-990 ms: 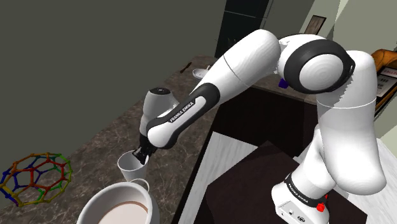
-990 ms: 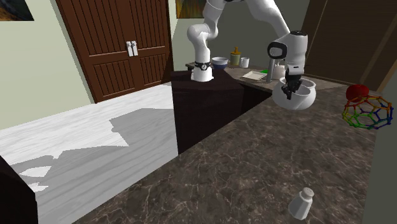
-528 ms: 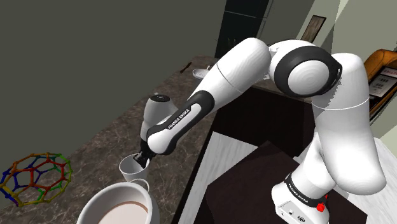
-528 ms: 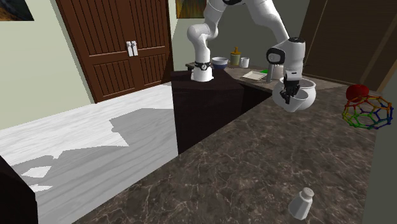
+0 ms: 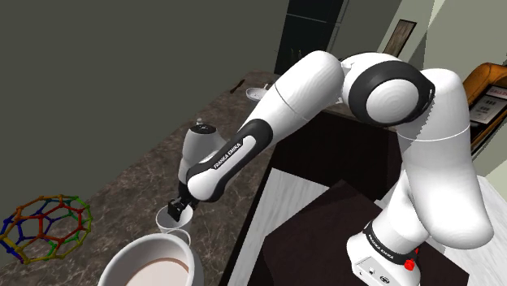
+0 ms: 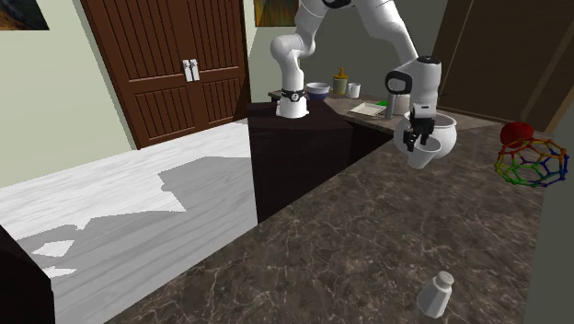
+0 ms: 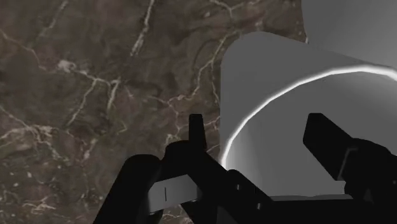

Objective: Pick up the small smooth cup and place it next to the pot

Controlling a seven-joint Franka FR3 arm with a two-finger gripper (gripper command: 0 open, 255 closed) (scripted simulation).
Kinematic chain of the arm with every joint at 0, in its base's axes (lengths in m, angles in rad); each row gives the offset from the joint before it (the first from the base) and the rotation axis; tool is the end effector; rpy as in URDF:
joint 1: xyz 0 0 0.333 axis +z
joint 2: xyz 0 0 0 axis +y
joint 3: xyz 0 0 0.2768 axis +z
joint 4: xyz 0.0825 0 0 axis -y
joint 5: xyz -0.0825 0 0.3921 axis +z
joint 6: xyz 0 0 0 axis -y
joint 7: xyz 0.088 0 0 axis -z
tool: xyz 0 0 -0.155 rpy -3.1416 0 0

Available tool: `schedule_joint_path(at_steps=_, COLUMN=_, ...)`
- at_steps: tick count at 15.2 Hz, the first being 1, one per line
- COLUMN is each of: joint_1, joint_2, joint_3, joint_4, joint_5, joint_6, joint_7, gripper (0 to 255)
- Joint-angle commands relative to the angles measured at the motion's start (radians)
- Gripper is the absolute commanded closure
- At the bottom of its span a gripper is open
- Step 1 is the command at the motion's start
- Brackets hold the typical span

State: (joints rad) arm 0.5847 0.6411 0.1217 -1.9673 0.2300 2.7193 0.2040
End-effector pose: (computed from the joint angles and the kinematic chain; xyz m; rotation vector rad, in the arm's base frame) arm 0.4615 0.3949 0.0678 -2.9083 -0.3940 -0.0290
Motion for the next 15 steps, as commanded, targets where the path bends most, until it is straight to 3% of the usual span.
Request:
schedule_joint_path(at_steps=1, joint_1=0.002, joint_2=0.005, joint_3=0.002, joint_4=0.003, joint_5=0.000, joint_6=-0.002, joint_7=0.000, gripper=0)
schedule_joint_path(at_steps=4, joint_1=0.003, joint_2=-0.002, joint_3=0.002, joint_4=-0.003, joint_5=0.000, joint_6=-0.002, joint_7=0.001, gripper=0)
schedule_joint_path(at_steps=8, joint_1=-0.011, joint_2=-0.122, joint_3=-0.001, joint_4=-0.050, joint_5=-0.001, joint_6=-0.078, joint_7=0.003, gripper=0)
schedule_joint_path(at_steps=15, joint_1=-0.011, joint_2=-0.122, joint_3=-0.001, joint_4=-0.050, joint_5=-0.001, joint_6=-0.078, joint_7=0.002, gripper=0)
